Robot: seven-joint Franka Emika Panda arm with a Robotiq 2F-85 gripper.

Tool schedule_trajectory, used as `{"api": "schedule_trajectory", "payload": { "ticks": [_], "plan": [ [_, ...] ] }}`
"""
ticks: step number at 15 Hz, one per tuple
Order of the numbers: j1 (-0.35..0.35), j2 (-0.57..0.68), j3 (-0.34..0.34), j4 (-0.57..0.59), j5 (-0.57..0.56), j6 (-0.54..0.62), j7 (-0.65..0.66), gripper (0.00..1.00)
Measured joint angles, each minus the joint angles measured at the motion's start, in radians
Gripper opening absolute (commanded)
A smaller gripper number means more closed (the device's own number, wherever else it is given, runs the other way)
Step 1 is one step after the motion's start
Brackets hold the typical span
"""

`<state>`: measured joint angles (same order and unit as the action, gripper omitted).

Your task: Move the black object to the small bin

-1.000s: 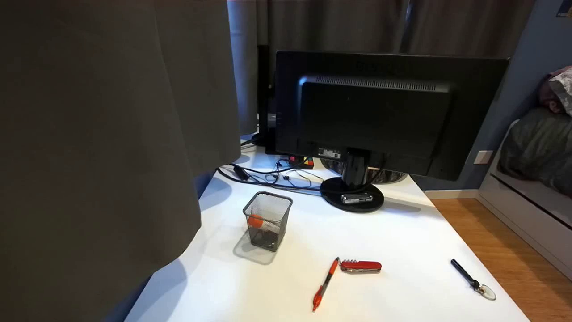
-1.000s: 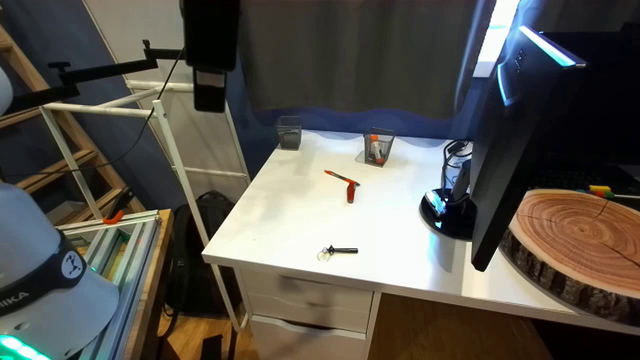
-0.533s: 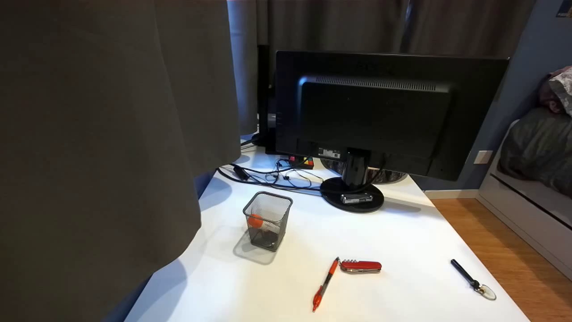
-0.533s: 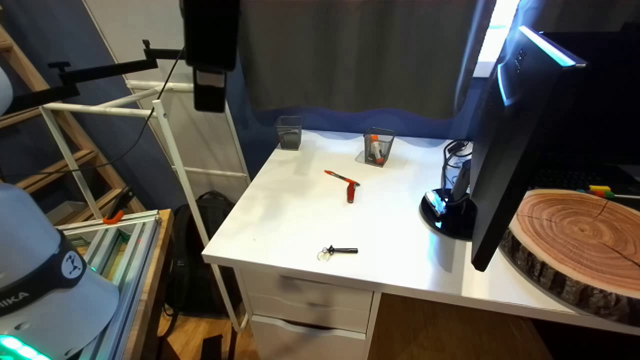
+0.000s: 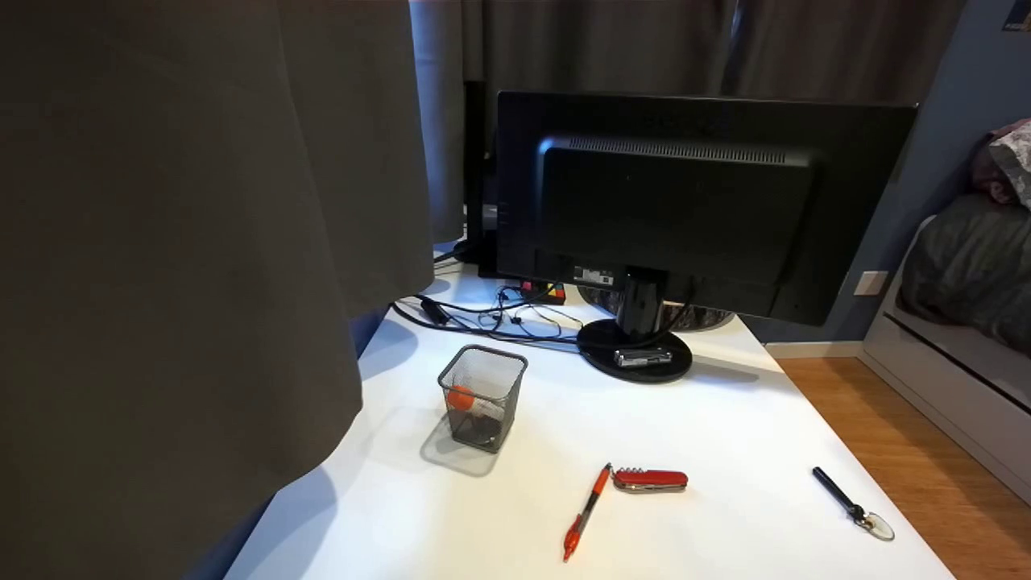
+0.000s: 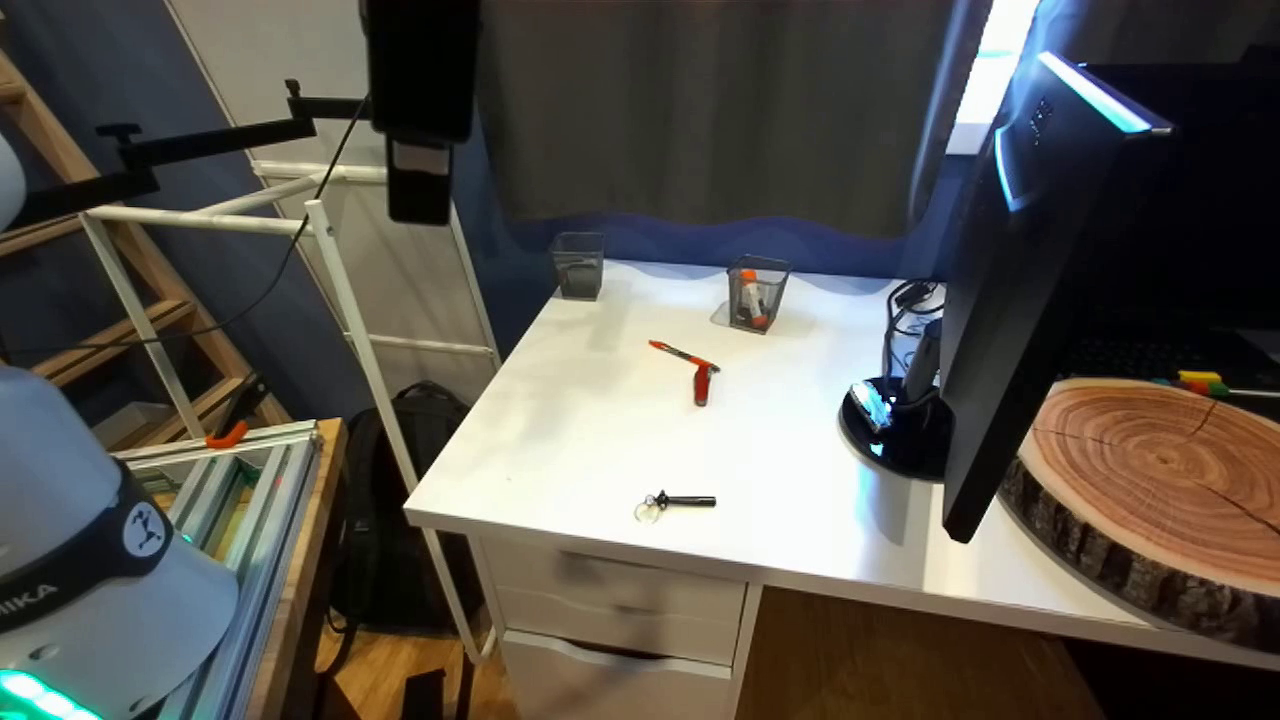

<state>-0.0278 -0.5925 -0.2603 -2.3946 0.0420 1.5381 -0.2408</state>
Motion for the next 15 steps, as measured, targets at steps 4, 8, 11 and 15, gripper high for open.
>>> {"api": "schedule_trajectory", "payload": {
  "ticks": [4, 8, 11, 15],
  "plan": [
    [0.000, 0.000, 0.000, 0.000, 0.000, 0.000, 0.000, 1.00],
    [-0.010, 0.000, 0.027, -0.016, 0.006, 0.041, 0.042, 1.00],
    [-0.011, 0.013, 0.100, -0.078, 0.026, 0.166, 0.152, 1.00],
    [0.020, 0.119, 0.193, -0.132, 0.094, 0.389, 0.230, 1.00]
  ]
}}
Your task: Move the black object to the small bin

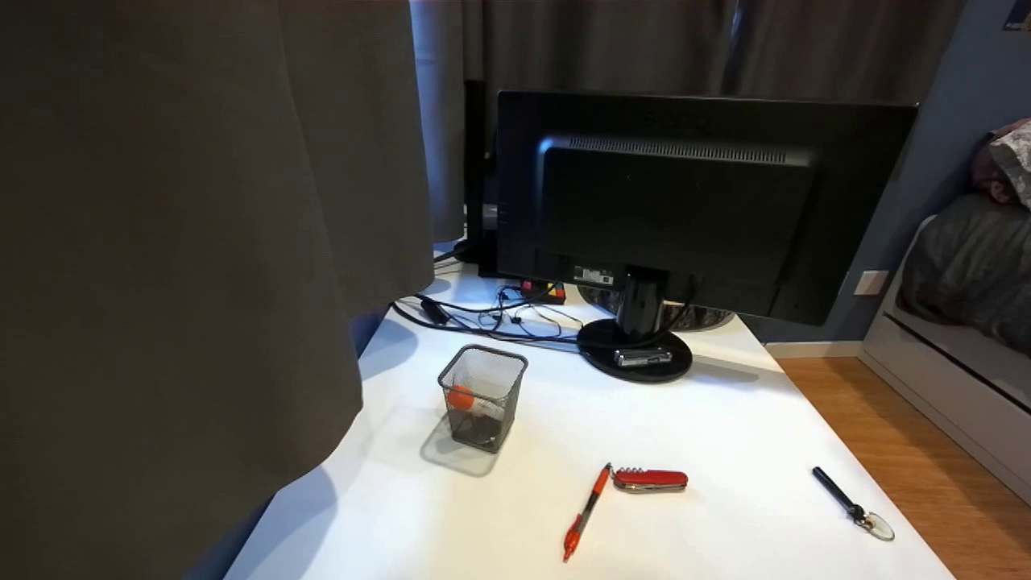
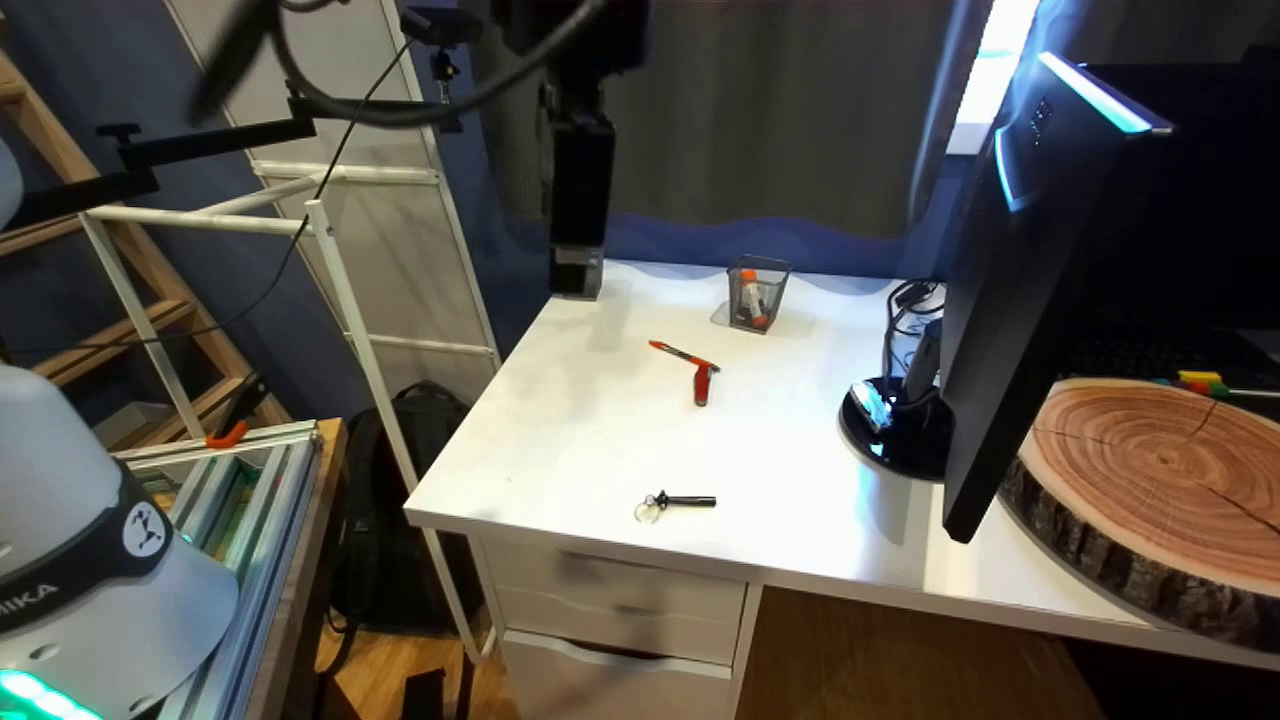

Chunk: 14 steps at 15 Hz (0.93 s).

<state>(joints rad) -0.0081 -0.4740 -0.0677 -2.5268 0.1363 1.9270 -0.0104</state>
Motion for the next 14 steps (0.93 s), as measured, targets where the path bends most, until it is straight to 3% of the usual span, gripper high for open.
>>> {"api": "schedule_trajectory", "payload": {
  "ticks": [3, 10, 14],
  "plan": [
    [0.014, 0.142, 0.026, 0.000, 0.024, 0.116, 0.017, 1.00],
    [0.012, 0.118, 0.026, 0.004, 0.024, 0.117, 0.022, 1.00],
    [0.027, 0.216, 0.038, -0.005, 0.075, 0.259, 0.034, 1.00]
  ]
}}
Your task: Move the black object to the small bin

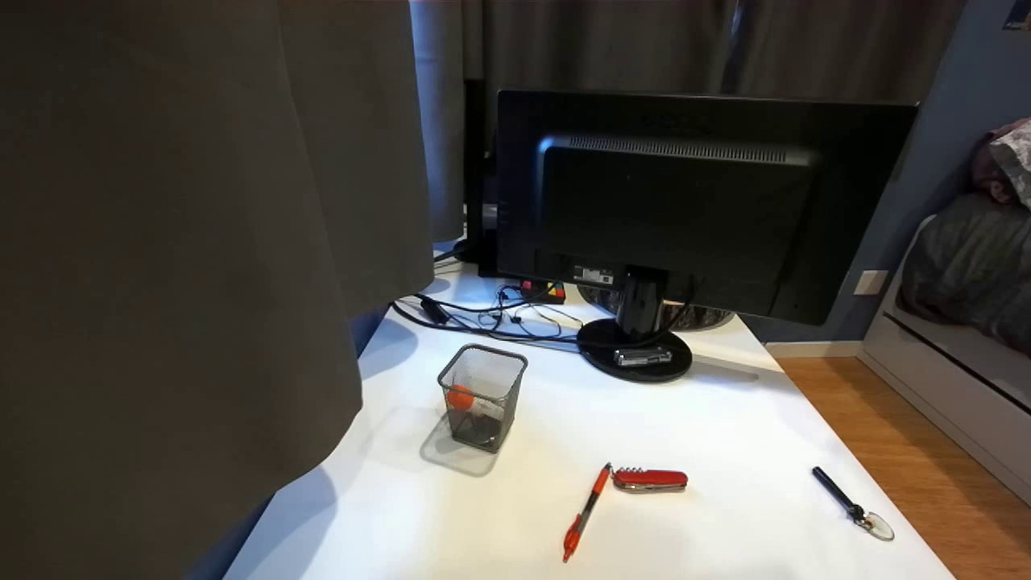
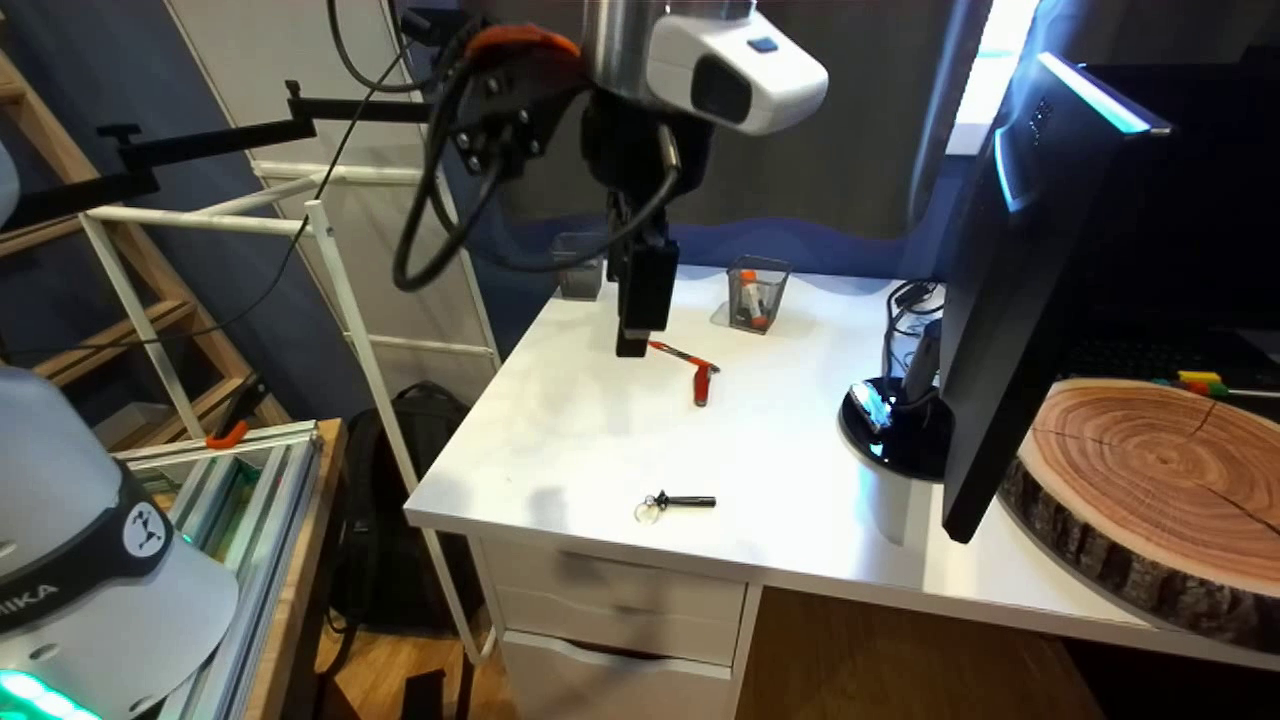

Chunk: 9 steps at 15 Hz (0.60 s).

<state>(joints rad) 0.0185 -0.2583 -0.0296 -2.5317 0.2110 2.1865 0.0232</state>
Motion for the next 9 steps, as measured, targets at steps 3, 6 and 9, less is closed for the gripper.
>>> {"api": "schedule_trajectory", "payload": {
  "ticks": [3, 6, 9],
  "plan": [
    [0.021, 0.135, 0.024, 0.001, 0.045, 0.122, 0.005, 1.00],
    [0.038, 0.270, 0.045, 0.021, 0.078, 0.171, 0.003, 1.00],
    [0.039, 0.334, 0.049, 0.053, 0.083, 0.176, 0.003, 1.00]
  ]
}}
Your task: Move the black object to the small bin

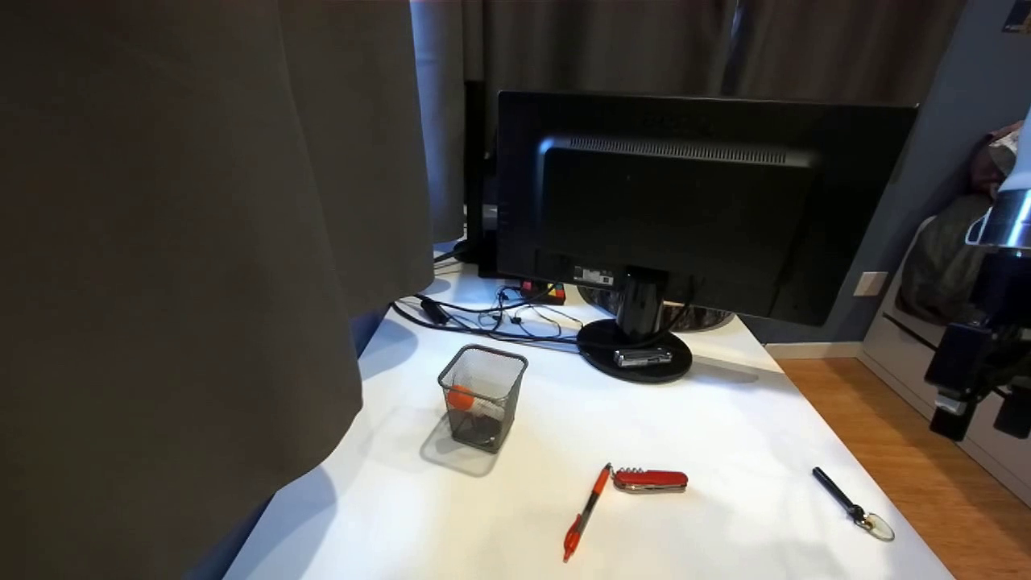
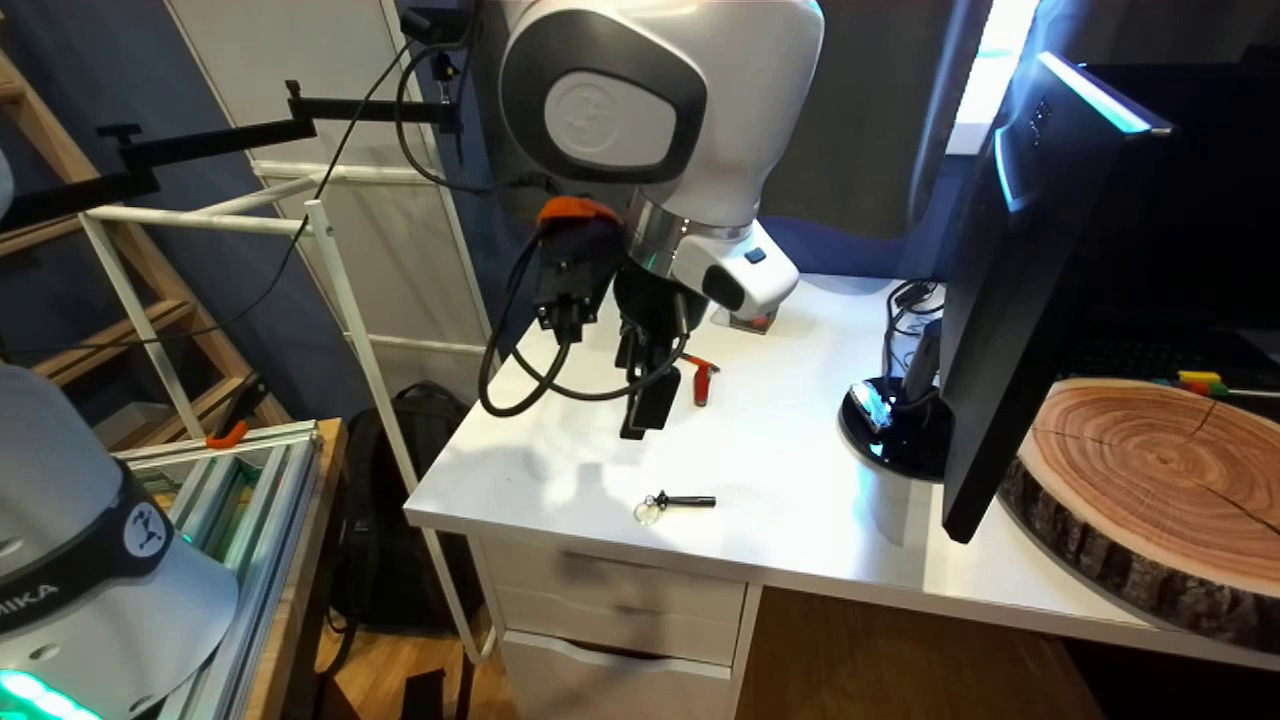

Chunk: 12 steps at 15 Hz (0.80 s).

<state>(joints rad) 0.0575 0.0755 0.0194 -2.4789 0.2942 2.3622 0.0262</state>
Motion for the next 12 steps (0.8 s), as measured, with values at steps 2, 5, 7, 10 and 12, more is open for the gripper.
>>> {"api": "schedule_trajectory", "payload": {
  "ticks": [2, 5, 7, 10, 12],
  "plan": [
    [-0.001, 0.003, 0.001, 0.001, -0.002, 0.011, 0.004, 1.00],
    [-0.001, 0.040, 0.003, 0.003, -0.007, 0.088, 0.026, 1.00],
    [-0.001, 0.092, 0.005, 0.009, -0.007, 0.159, 0.033, 1.00],
    [-0.001, 0.182, 0.006, 0.040, -0.010, 0.241, 0.044, 1.00],
    [-0.004, 0.244, 0.004, 0.074, -0.014, 0.284, 0.044, 0.99]
  ]
}}
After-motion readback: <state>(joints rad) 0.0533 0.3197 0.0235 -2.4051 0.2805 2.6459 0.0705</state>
